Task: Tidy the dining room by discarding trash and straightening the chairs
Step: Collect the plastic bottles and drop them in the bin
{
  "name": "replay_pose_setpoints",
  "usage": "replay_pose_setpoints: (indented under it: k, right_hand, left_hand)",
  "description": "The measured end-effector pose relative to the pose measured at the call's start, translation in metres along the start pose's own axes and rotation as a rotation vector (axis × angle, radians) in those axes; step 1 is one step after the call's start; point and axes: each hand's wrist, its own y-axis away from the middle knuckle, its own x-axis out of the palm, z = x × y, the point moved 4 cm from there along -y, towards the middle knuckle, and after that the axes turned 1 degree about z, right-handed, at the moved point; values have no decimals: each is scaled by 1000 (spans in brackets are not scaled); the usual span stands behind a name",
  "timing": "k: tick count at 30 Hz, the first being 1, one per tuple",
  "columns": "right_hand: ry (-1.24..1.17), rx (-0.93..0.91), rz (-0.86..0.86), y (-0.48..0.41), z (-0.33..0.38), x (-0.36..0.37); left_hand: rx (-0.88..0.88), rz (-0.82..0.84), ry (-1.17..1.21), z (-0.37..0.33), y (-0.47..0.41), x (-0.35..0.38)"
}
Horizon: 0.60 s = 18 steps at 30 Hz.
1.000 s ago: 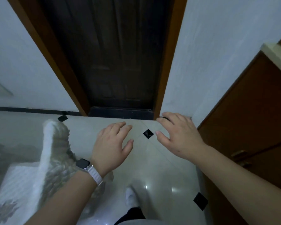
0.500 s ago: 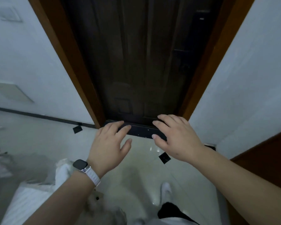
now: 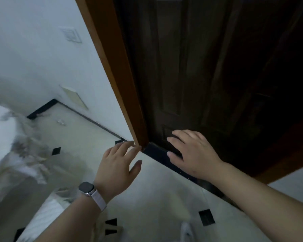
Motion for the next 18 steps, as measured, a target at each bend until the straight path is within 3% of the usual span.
replay_pose_setpoints:
  k: [6, 18]
  right_hand:
    - [-29, -188, 38, -82, 2, 3]
    - [67, -434, 76, -267, 101, 49]
  left_hand:
    - [-172, -115, -9, 40, -23, -10]
    - [-465, -144, 50, 218, -47, 32]
